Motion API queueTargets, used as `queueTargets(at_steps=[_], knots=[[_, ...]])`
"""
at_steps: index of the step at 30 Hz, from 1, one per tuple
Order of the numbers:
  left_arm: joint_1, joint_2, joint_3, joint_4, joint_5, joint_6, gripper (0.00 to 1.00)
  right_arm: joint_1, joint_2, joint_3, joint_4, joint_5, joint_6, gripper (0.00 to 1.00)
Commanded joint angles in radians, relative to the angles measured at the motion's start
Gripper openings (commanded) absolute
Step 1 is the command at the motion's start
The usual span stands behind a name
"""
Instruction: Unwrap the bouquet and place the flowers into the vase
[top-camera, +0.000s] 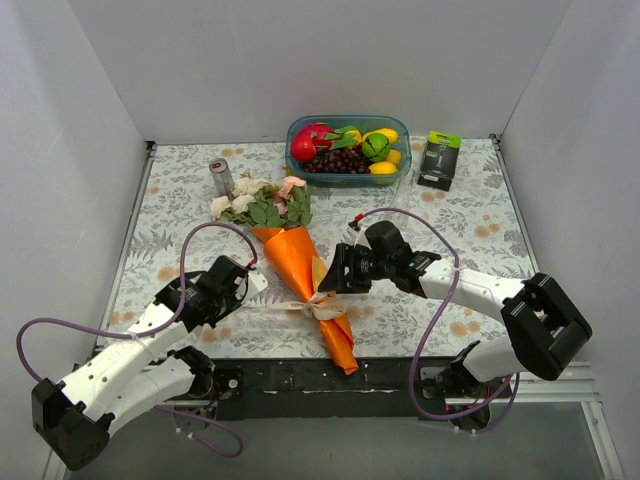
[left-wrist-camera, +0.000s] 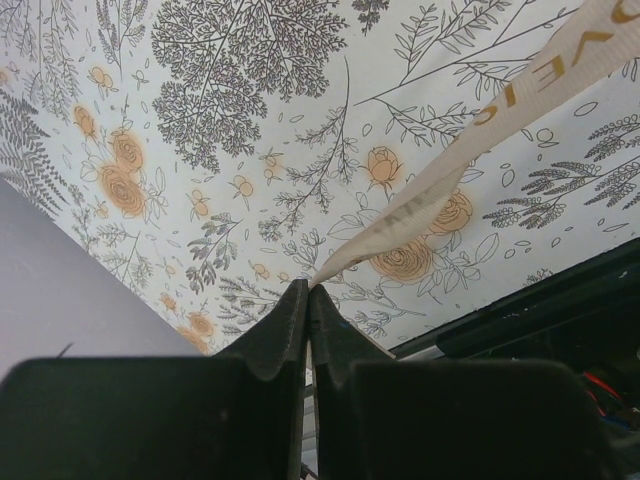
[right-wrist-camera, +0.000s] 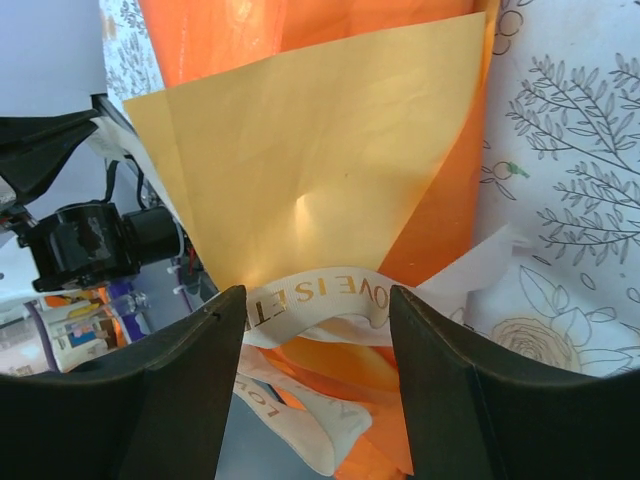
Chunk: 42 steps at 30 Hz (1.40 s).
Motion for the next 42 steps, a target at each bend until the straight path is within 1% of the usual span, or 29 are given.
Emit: queueTargets(at_steps=[1,4,7,10,13,14,16,17,18,19,22,23,26,27,29,30,32,33,36,40,41,42], knots=[[0.007,-0.011,0.048,-0.004,0.003,-0.005,0.0,0.012,0.0,0.055,0.063,-0.04,0.051,0.65],[0.007,-0.008,0.056,-0.003,0.003,-0.003,0.0,0.014,0.004,0.068,0.061,-0.041,0.052,0.64],[0.007,-0.002,0.06,0.0,0.003,-0.002,0.0,0.014,0.013,0.066,0.082,-0.052,0.069,0.61],[0.007,0.003,0.068,0.002,0.003,-0.002,0.0,0.014,0.013,0.068,0.098,-0.054,0.077,0.53],[0.007,0.006,0.074,0.004,0.0,-0.002,0.0,0.015,0.013,0.068,0.093,-0.048,0.072,0.4],[0.007,0.006,0.074,0.005,-0.002,0.0,0.0,0.015,0.01,0.069,0.087,-0.047,0.071,0.32],[0.005,0.006,0.076,0.008,-0.003,0.0,0.0,0.015,0.003,0.068,0.078,-0.044,0.062,0.26],[0.007,0.007,0.077,0.008,-0.003,0.0,0.0,0.015,-0.008,0.068,0.063,-0.038,0.057,0.17],[0.007,0.007,0.077,0.008,-0.003,-0.002,0.0,0.014,-0.014,0.069,0.047,-0.031,0.051,0.12],[0.007,0.009,0.077,0.01,-0.005,-0.002,0.0,0.014,-0.022,0.071,0.032,-0.018,0.034,0.03],[0.007,0.009,0.077,0.011,-0.008,-0.002,0.0,-0.001,-0.057,0.089,-0.039,0.028,-0.007,0.01],[0.007,0.007,0.074,0.013,-0.009,-0.002,0.0,-0.009,-0.082,0.095,-0.096,0.053,-0.02,0.01],[0.007,0.001,0.066,0.017,-0.02,0.001,0.0,-0.06,-0.137,0.121,-0.187,0.106,-0.084,0.01],[0.007,-0.006,0.062,0.019,-0.031,0.004,0.0,-0.108,-0.151,0.13,-0.21,0.115,-0.101,0.01],[0.007,-0.017,0.056,0.037,-0.052,0.011,0.0,-0.167,-0.19,0.14,-0.265,0.136,-0.151,0.01],[0.007,-0.022,0.053,0.046,-0.063,0.014,0.0,-0.223,-0.204,0.144,-0.284,0.15,-0.168,0.01],[0.007,-0.034,0.057,0.068,-0.09,0.017,0.0,-0.282,-0.241,0.154,-0.319,0.155,-0.21,0.01],[0.007,-0.033,0.063,0.074,-0.1,0.017,0.0,-0.334,-0.25,0.157,-0.332,0.158,-0.222,0.01],[0.008,-0.023,0.065,0.102,-0.158,0.021,0.0,-0.403,-0.283,0.181,-0.387,0.193,-0.268,0.01],[0.036,-0.046,0.03,0.181,-0.264,0.102,0.0,-0.452,-0.316,0.221,-0.459,0.288,-0.323,0.01],[0.045,-0.074,0.016,0.198,-0.317,0.129,0.0,-0.471,-0.333,0.241,-0.492,0.337,-0.331,0.01],[0.051,-0.088,0.011,0.211,-0.328,0.183,0.0,-0.482,-0.342,0.247,-0.509,0.359,-0.337,0.01]])
